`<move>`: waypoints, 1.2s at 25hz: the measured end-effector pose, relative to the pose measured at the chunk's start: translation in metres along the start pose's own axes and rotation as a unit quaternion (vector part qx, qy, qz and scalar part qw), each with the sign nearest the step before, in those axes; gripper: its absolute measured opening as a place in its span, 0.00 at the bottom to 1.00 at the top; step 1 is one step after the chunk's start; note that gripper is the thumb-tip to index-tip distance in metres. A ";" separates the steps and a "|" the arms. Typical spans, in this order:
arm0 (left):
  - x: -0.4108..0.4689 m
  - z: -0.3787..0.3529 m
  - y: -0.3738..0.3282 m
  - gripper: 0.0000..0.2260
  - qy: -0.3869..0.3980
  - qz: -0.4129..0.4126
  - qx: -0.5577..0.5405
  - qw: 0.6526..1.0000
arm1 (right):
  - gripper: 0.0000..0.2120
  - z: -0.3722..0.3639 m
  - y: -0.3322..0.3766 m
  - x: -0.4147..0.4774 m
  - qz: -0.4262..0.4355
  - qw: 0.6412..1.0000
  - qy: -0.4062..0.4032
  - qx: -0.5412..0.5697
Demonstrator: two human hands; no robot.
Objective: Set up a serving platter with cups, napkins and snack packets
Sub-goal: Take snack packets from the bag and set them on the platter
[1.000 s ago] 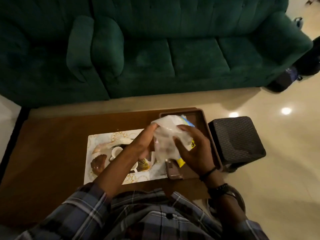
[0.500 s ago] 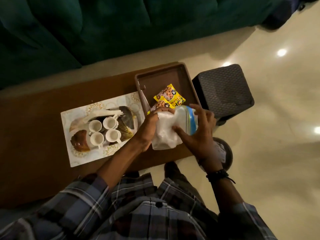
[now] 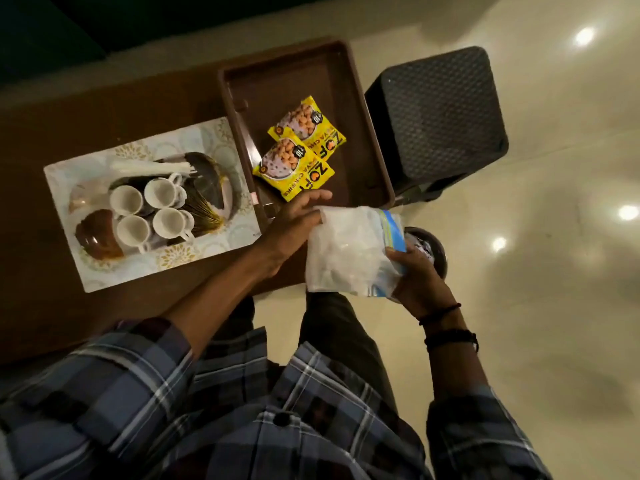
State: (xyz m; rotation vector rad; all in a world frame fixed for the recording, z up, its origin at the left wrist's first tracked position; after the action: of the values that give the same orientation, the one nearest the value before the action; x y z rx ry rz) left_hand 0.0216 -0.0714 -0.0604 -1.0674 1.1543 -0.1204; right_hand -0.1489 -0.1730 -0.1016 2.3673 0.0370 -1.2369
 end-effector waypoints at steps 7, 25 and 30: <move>0.033 -0.054 0.045 0.21 0.011 0.023 0.075 0.997 | 0.34 0.198 -0.003 0.002 0.171 0.859 -0.449 0.174; 0.063 -0.061 0.115 0.18 -0.032 0.060 0.110 0.992 | 0.30 0.243 -0.040 0.107 0.012 0.873 -0.488 0.002; 0.062 -0.043 0.088 0.19 -0.068 0.039 0.090 0.993 | 0.27 0.163 0.011 0.096 0.138 0.879 -0.438 -0.129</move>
State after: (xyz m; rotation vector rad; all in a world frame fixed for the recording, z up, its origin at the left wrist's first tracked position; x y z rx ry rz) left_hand -0.0206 -0.0867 -0.1670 -0.8569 1.0397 -0.0873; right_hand -0.2149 -0.2682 -0.2512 1.3557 -0.3851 -1.8830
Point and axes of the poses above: each hand's wrist, its own x-axis towards the middle knuckle, its own z-axis out of the back of the hand, y = z × x, the point moved 9 cm from there along x, towards the middle knuckle, and after that the axes turned 6 degrees about x, right-handed, at the moved point
